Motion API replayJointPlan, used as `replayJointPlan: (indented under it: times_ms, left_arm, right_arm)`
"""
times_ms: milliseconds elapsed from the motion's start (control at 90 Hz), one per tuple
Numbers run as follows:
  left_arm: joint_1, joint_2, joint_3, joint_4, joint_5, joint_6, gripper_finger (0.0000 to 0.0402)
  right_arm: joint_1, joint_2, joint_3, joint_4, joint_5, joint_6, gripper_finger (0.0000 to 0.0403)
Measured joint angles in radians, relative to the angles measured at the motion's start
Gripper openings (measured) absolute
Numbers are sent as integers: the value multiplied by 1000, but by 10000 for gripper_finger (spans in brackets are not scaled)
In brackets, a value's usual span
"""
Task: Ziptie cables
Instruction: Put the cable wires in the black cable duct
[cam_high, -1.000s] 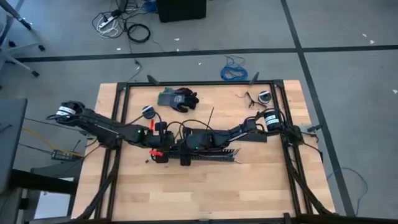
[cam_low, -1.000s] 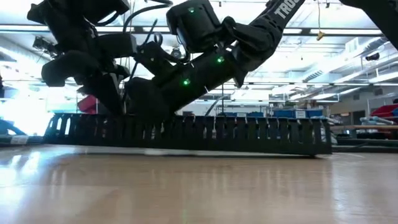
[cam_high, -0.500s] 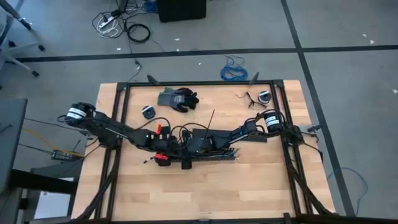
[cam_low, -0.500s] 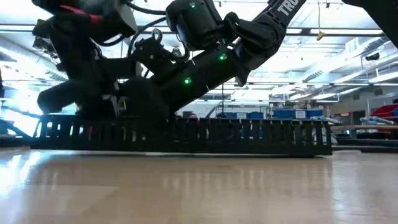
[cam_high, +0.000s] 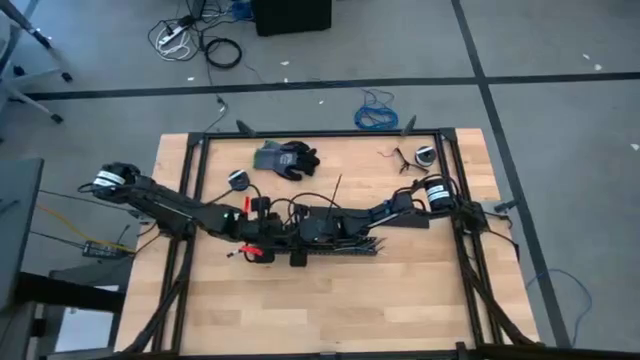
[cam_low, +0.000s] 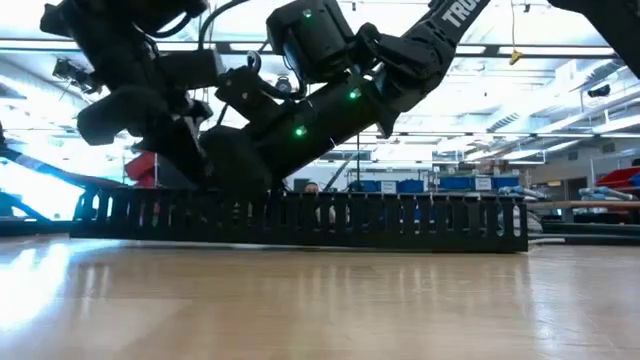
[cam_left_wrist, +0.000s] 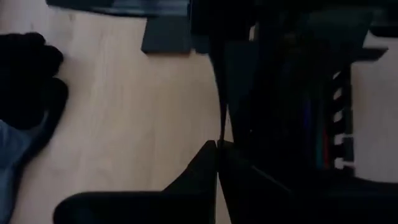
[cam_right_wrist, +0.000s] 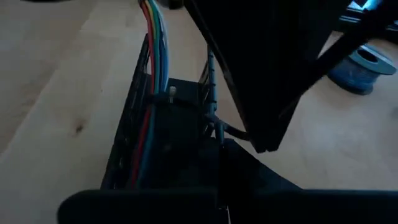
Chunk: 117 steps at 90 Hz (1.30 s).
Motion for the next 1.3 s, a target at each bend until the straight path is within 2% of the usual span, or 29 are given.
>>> replayJointPlan:
  times_ms: [267, 1300]
  left_arm:
    - [0, -7, 0, -3, -1, -4, 0]
    - [1, -6, -3, 65, -27, 0, 0]
  right_arm:
    - [-2, 0, 0, -20, 45, -5, 0]
    - [-22, -23, -1, -26, 46, 57, 0]
